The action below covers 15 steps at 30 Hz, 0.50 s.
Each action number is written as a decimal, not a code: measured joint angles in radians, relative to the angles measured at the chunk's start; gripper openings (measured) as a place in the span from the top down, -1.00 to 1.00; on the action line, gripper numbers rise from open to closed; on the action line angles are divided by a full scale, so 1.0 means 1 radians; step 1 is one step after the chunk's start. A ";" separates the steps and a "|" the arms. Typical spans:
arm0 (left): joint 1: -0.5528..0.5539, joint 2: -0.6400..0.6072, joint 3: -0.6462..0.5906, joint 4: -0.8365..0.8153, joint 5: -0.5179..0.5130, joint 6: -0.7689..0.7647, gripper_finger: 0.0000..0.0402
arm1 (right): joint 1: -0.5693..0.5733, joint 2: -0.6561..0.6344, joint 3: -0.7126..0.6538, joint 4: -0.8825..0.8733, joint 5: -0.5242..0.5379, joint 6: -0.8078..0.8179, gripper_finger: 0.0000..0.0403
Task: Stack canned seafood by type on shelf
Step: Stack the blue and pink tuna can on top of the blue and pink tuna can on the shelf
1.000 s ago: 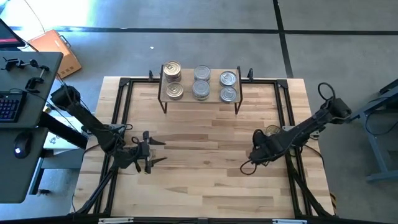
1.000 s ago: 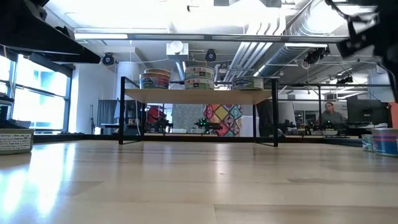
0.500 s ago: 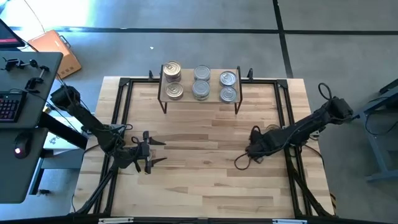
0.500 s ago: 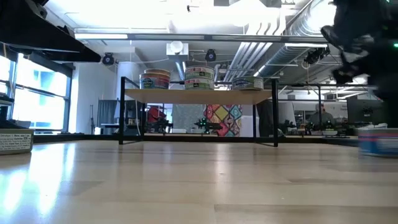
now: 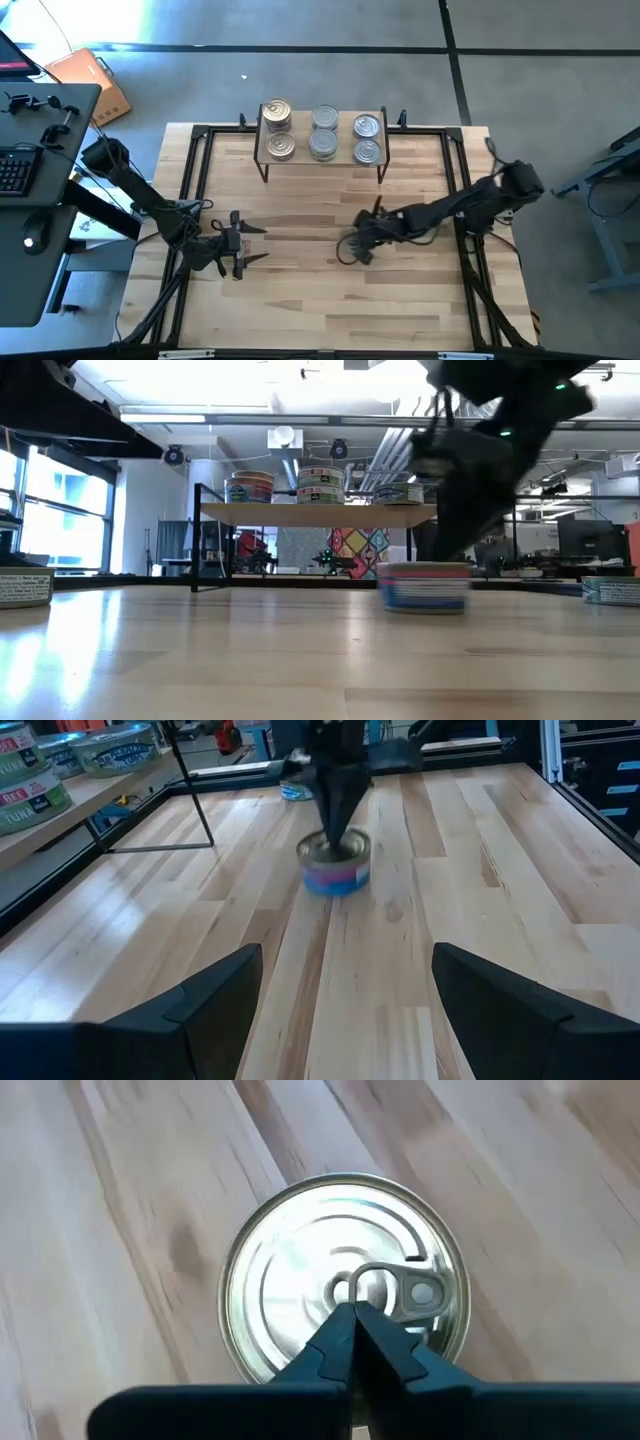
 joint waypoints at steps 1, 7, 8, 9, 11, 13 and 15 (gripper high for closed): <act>0.000 0.000 0.000 0.003 0.000 0.002 -0.41 | -0.008 0.029 0.016 0.030 0.000 -0.014 1.00; 0.000 0.000 0.000 0.017 0.000 0.002 -0.41 | -0.024 0.227 0.219 0.113 0.008 -0.105 1.00; 0.000 0.000 0.000 0.017 0.000 0.002 -0.41 | -0.024 0.269 0.270 0.113 0.012 -0.119 1.00; 0.000 0.000 0.000 0.017 0.000 0.002 -0.41 | -0.024 0.307 0.323 0.113 0.014 -0.137 1.00; 0.000 0.000 0.000 0.016 0.000 0.002 -0.41 | -0.023 0.383 0.426 0.111 0.023 -0.170 1.00; 0.000 0.000 0.000 0.016 0.000 -0.007 -0.41 | -0.023 0.449 0.525 0.102 0.026 -0.192 1.00; 0.000 0.000 0.000 0.013 0.000 -0.033 -0.41 | -0.023 0.503 0.611 0.095 0.025 -0.221 1.00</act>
